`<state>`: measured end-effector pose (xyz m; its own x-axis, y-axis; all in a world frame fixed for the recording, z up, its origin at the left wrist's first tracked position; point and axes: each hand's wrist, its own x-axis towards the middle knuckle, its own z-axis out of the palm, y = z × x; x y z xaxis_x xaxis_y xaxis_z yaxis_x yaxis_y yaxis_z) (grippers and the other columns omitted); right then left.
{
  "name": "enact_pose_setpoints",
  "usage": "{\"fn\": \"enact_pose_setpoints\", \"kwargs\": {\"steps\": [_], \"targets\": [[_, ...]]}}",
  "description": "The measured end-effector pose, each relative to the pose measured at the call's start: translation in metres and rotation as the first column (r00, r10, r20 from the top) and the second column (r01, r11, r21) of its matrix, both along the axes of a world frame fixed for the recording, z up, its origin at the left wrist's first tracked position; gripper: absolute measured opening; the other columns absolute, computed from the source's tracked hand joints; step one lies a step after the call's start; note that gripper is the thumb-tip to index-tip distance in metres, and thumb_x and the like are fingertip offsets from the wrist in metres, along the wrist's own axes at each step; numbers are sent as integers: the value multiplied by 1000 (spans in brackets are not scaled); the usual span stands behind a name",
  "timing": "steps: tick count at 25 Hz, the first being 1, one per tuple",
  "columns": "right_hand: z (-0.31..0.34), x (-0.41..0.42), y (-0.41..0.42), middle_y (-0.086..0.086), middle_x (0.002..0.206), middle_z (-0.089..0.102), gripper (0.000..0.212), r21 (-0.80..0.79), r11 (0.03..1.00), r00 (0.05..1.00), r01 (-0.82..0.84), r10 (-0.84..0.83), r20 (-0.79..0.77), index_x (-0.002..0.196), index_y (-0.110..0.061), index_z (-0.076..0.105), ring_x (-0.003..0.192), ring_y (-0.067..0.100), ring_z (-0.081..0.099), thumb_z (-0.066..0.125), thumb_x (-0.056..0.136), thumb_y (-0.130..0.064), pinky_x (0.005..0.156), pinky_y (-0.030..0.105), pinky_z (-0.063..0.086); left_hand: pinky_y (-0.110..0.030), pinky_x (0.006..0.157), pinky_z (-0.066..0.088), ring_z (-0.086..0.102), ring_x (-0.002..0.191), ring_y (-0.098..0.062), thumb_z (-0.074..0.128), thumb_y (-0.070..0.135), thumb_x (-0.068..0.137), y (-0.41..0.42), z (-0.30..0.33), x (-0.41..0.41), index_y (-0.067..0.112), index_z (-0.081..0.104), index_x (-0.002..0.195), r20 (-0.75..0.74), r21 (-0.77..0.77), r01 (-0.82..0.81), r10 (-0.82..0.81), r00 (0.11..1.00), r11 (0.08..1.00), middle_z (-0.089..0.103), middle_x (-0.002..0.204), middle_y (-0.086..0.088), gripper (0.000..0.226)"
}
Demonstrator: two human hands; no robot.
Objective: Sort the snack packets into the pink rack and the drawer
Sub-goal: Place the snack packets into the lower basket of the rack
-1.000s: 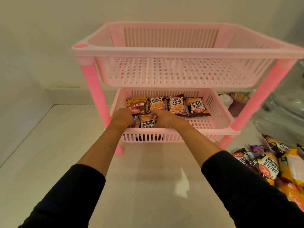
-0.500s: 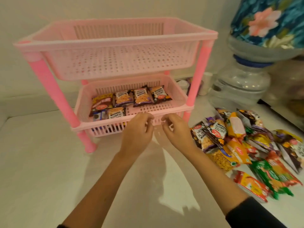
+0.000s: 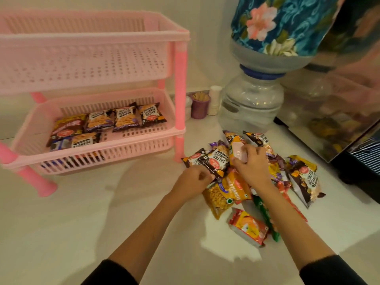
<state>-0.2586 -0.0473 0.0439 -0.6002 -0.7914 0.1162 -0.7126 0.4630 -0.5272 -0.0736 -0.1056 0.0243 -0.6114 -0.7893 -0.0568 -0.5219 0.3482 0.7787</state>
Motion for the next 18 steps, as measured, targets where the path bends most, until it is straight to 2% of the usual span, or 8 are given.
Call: {"fn": "enact_pose_setpoints", "kwargs": {"steps": [2,5,7,8,10,12,15,18], "targets": [[1,-24,5,13,122,46,54,-22,996,983,-91,94,157,126,-14,47,105,31,53,66,83,-41,82,34,44,-30,78,45,57,95,-18,65,48,81,13,-3,-28,14,61,112,98,-137,136,-123,988,981,62,106,-5,46],[3,-14,-6,13,124,55,62,-51,995,979,-80,88,184,127,-10,44,107,29,56,66,82,-47,79,37,47,-40,97,42,49,117,-24,62,73,67,22,-15,-28,19,39,136,355,-172,289,-215,910,942,50,132,-5,90],[3,-7,-15,15,129,49,67,23,996,986,-89,84,144,128,-8,42,111,32,54,66,80,-49,84,39,46,-48,104,35,45,124,-27,58,77,65,32,-24,-31,20,29,141,462,-165,326,-220,859,931,45,138,-4,100],[4,-8,-18,17,134,43,70,65,992,986,-108,98,136,129,-7,39,114,35,51,67,79,-48,85,39,44,-48,105,34,46,124,-26,58,75,67,38,-25,-35,20,30,141,458,-178,302,-193,868,937,47,137,-3,97],[3,-8,-22,19,141,31,75,99,988,976,-120,100,191,134,-5,33,117,38,48,67,79,-43,84,35,41,-43,103,36,50,121,-23,62,63,72,44,-26,-38,21,35,136,364,-223,208,-117,924,952,53,131,0,82],[2,-7,-24,18,140,31,75,59,995,953,-79,58,297,134,-4,35,115,36,49,64,79,-44,81,33,38,-36,96,43,54,115,-21,65,51,73,46,-21,-28,23,37,133,222,-189,110,-67,973,976,58,124,2,72],[10,-8,-20,15,126,48,73,-89,996,877,-18,58,477,129,-6,43,102,29,56,56,74,-53,77,35,44,-32,77,50,60,95,-14,67,47,69,46,1,-10,29,41,123,16,-107,-82,84,996,991,61,105,11,63],[22,-2,-17,7,109,61,65,-228,974,787,-15,152,598,128,-14,45,88,17,62,55,74,-47,74,38,53,-22,69,48,60,83,0,68,51,65,36,29,9,39,43,116,-154,-6,-273,269,951,962,60,91,21,58]]}}
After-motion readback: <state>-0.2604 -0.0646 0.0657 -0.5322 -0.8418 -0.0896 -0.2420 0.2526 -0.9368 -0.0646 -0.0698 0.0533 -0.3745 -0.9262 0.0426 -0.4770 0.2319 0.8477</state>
